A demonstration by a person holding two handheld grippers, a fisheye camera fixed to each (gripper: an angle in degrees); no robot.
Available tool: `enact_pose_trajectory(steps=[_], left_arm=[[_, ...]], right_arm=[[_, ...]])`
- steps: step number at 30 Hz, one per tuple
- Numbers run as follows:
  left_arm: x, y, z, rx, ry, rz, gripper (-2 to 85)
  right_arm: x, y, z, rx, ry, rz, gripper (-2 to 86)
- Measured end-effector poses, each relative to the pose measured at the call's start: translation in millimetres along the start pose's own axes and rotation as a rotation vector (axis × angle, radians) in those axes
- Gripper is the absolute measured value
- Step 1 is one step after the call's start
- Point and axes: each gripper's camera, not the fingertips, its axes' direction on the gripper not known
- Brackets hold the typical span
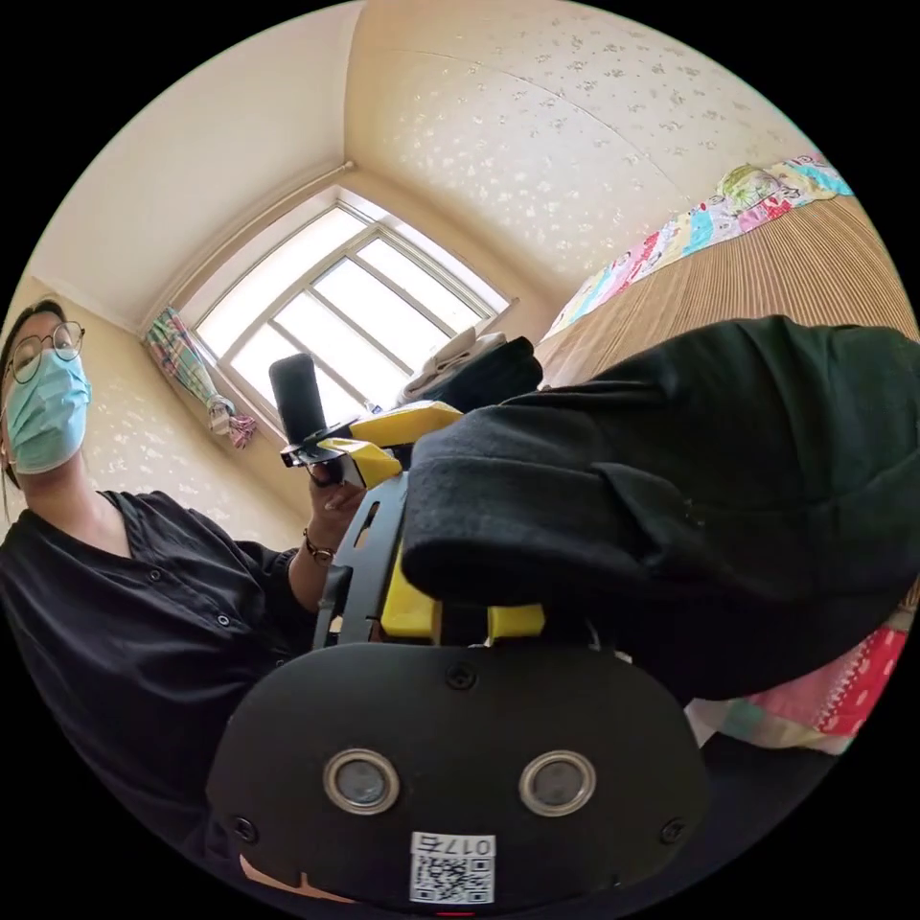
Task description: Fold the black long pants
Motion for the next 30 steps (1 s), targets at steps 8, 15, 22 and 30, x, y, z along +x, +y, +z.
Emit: enact_pose_trajectory(steps=[8,15,22,30], left_arm=[[13.7,2.0,38.8,-0.003,-0.009,0.034,13.5],[25.5,-36.8,59.7,-0.037,-0.104,0.071,14.8],[-10.9,-60.2,98.8,-0.156,-0.159,-0.067,3.7],[-99.3,-9.3,-60.8,0.506,0.506,-0.179,3.3]], right_arm=[[14.3,33.1,-86.9,0.142,-0.056,0.051,9.1],[13.7,-1.7,-101.9,0.215,-0.117,0.057,10.2],[9.2,-26.3,-94.6,0.203,-0.093,0.021,10.5],[-11.8,17.0,-162.8,0.303,0.273,0.051,9.6]])
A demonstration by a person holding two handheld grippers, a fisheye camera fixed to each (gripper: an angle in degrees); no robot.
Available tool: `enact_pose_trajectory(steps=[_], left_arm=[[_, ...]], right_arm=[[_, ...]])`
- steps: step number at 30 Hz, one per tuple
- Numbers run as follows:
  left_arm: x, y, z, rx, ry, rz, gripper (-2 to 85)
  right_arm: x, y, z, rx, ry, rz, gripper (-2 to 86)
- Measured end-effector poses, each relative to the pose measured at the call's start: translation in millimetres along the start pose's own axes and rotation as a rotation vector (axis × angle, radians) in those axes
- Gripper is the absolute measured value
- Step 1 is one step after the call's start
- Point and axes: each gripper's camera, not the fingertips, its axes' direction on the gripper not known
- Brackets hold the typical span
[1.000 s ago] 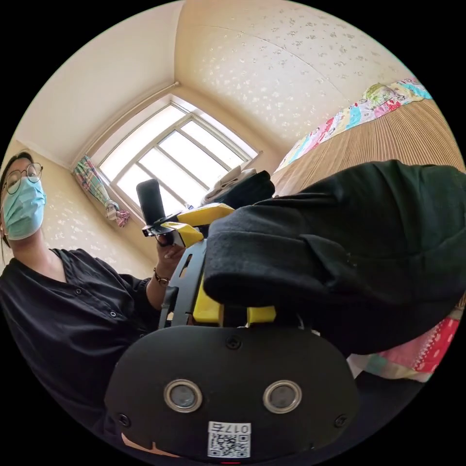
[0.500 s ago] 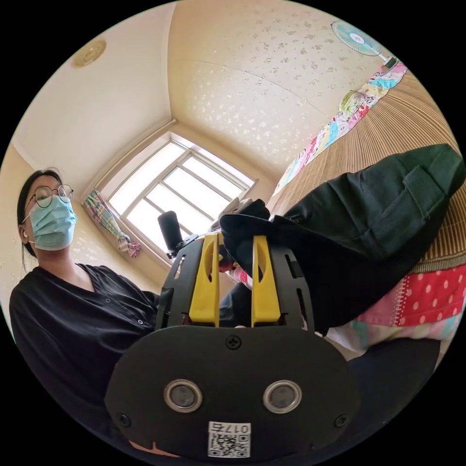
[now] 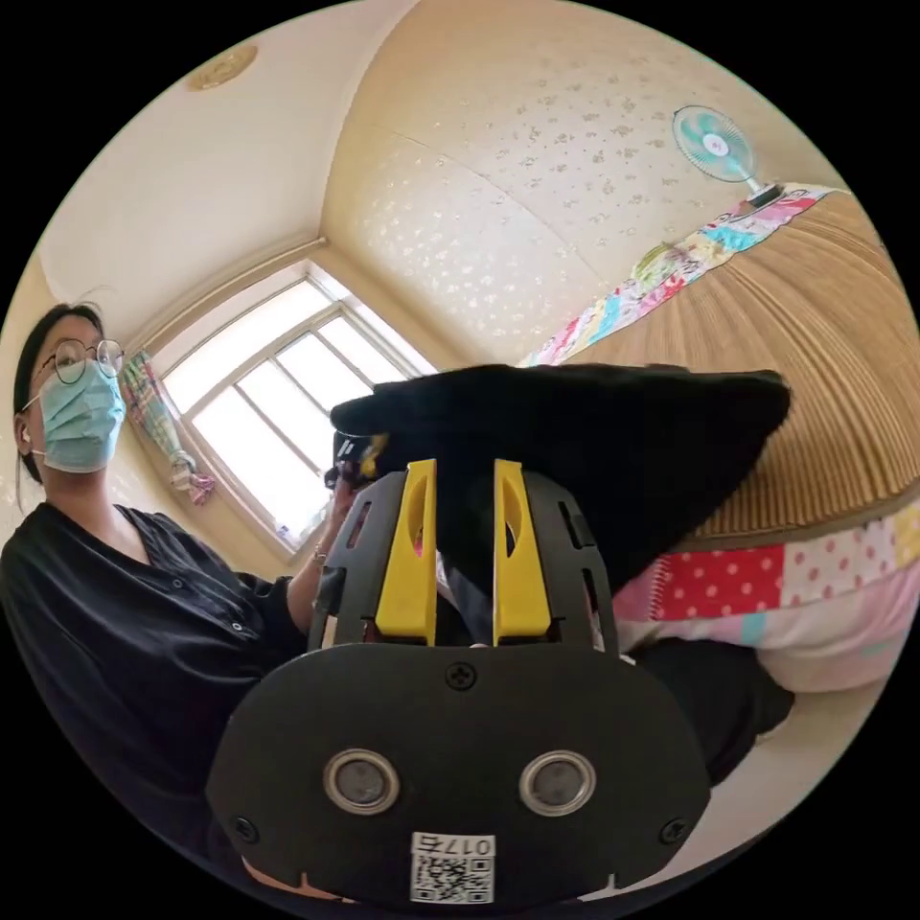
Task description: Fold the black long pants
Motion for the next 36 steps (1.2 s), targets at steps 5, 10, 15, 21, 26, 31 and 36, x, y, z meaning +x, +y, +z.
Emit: enact_pose_trajectory(steps=[5,10,15,21,26,31,36], left_arm=[[64.1,-26.7,-38.2,0.09,0.183,0.122,3.2],[157.9,-60.9,-75.3,0.12,0.205,0.27,2.8],[255.9,-87.3,-136.9,0.162,0.152,0.446,2.5],[357.7,-90.8,-257.0,0.377,0.145,0.604,2.7],[423.3,-97.6,-302.7,0.472,0.142,0.675,2.8],[453.1,-103.4,-334.4,0.579,0.234,0.633,3.0],[486.3,-106.1,-351.2,0.599,0.248,0.668,3.1]], right_arm=[[6.3,32.2,0.3,-0.075,0.376,0.006,10.5],[-31.2,38.5,54.7,-0.157,0.48,-0.121,17.4],[-104.6,29.5,42.1,0.028,0.488,-0.251,19.8],[-187.4,30.2,-29.1,0.272,0.222,-0.405,20.9],[-222.4,20.3,-29.5,0.155,-0.192,-0.605,19.5],[-223.3,43.7,-26.3,0.164,-0.56,-0.602,18.3],[-237.5,69.3,-29.3,0.185,-0.484,-0.527,17.6]])
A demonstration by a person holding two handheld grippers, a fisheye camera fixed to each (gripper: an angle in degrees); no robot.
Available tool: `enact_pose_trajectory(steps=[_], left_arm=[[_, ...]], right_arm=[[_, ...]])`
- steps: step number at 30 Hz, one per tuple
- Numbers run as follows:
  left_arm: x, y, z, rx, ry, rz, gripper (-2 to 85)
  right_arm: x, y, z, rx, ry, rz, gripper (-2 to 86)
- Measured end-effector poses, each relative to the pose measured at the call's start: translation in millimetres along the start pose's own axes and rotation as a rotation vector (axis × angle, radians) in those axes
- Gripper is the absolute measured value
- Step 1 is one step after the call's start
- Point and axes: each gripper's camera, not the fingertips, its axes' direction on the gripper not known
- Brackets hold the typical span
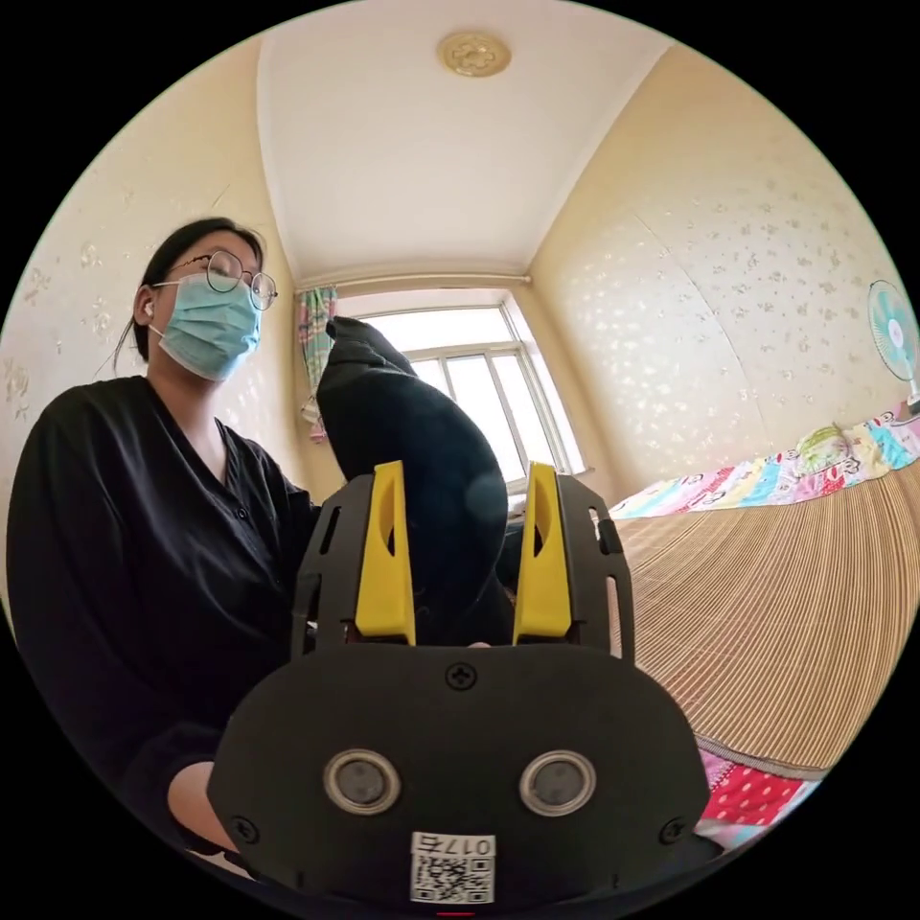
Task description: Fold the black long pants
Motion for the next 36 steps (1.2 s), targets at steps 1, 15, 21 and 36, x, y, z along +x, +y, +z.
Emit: enact_pose_trajectory(steps=[1,15,21,36], left_arm=[[0.4,-2.1,3.6,0.002,0.023,-0.005,3.1],[-12.2,-8.9,-13.2,-0.026,-0.049,0.066,3.5],[-107.1,-6.6,72.2,-0.417,-0.656,0.123,2.7],[-601.4,274.0,70.0,-1.043,-0.963,-0.419,7.4]], right_arm=[[-8.1,-5.4,10.3,-0.033,0.023,-0.006,17.8],[-109.9,-112.2,12.6,0.2,0.169,-0.208,3.0],[-28.0,-154.7,3.3,0.345,0.508,-0.058,2.7],[432.6,-177.1,208.4,-0.657,1.192,0.178,5.7]])
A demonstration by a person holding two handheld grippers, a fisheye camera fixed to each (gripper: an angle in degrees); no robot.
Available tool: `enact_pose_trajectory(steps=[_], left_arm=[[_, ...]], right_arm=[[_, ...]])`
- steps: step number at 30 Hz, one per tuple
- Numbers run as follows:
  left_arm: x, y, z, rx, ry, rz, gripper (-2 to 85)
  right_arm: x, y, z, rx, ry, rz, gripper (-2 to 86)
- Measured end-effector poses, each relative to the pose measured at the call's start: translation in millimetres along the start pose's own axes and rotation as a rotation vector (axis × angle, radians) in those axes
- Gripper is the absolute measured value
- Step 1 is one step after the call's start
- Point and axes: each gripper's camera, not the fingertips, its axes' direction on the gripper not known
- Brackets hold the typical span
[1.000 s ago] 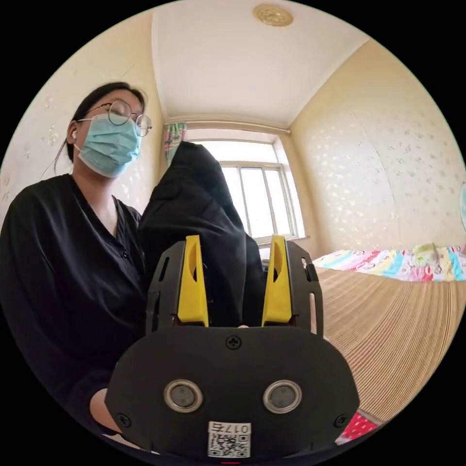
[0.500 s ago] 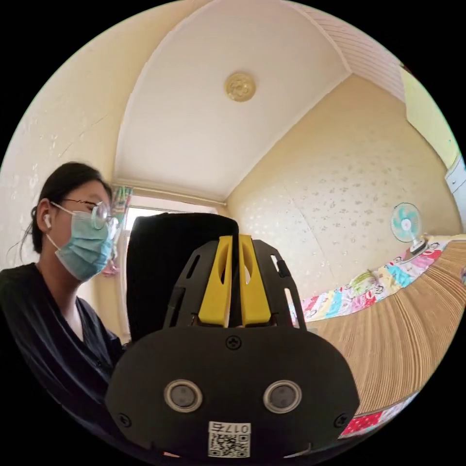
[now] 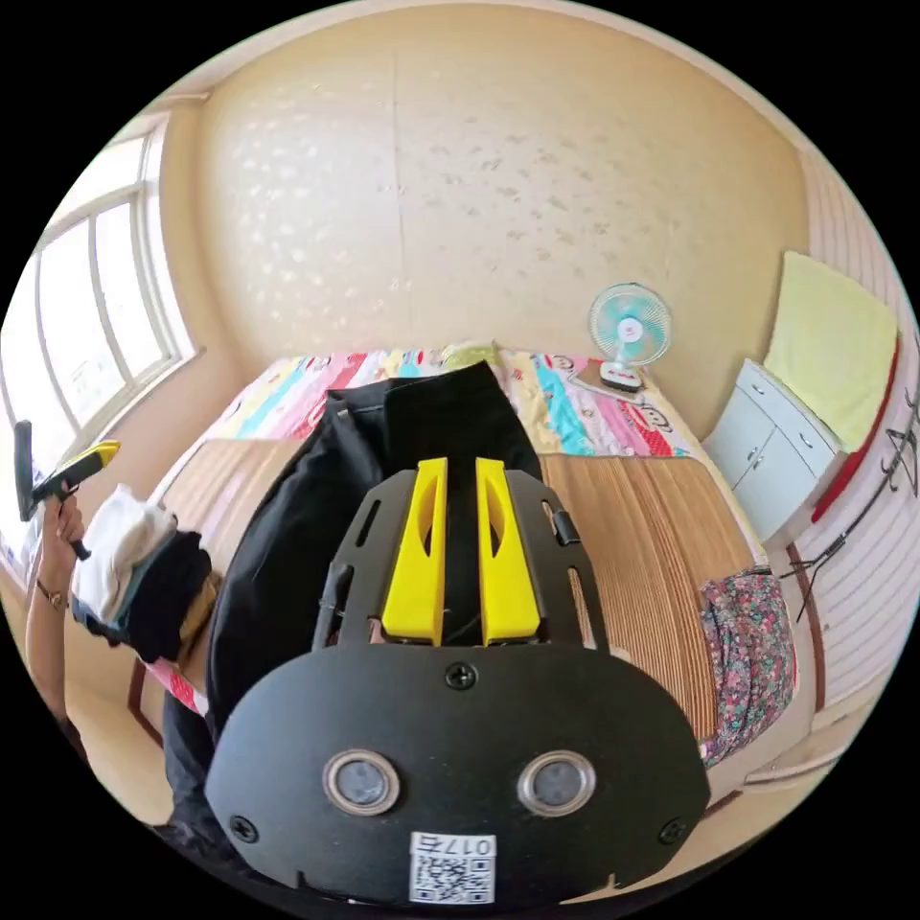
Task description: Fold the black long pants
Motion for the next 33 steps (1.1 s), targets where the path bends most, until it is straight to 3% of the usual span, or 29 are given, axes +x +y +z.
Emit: enact_pose_trajectory(steps=[6,11,14,22,26,29,31,33], left_arm=[[7.8,234.6,145.2,-0.229,0.276,-0.109,12.0],[94.8,354.9,178.1,-0.263,0.322,-0.153,13.2],[135.4,389.7,192.9,-0.268,0.158,-0.156,13.6],[193.3,398.6,187.2,-0.288,-0.252,-0.063,11.5],[198.8,395.9,170.5,-0.327,-0.285,0.08,6.8],[162.5,383.2,129.4,-0.331,-0.074,0.018,2.9],[110.0,370.2,76.6,-0.211,0.358,-0.095,2.0],[64.5,367.7,23.4,-0.023,0.664,-0.161,1.9]], right_arm=[[-53.2,231.0,128.9,-0.226,-0.209,-0.011,6.1],[-93.4,349.1,159.4,-0.224,-0.097,-0.025,7.3],[-91.9,396.0,159.7,-0.011,-0.072,-0.072,7.2],[-35.9,431.9,154.5,0.027,-0.238,0.061,1.7],[-11.2,448.1,150.0,0.039,-0.328,0.131,0.7],[7.6,460.9,147.4,0.042,-0.394,0.182,0.4],[14.0,470.1,142.9,0.042,-0.398,0.183,0.3],[17.6,477.0,138.9,0.042,-0.396,0.18,0.3]])
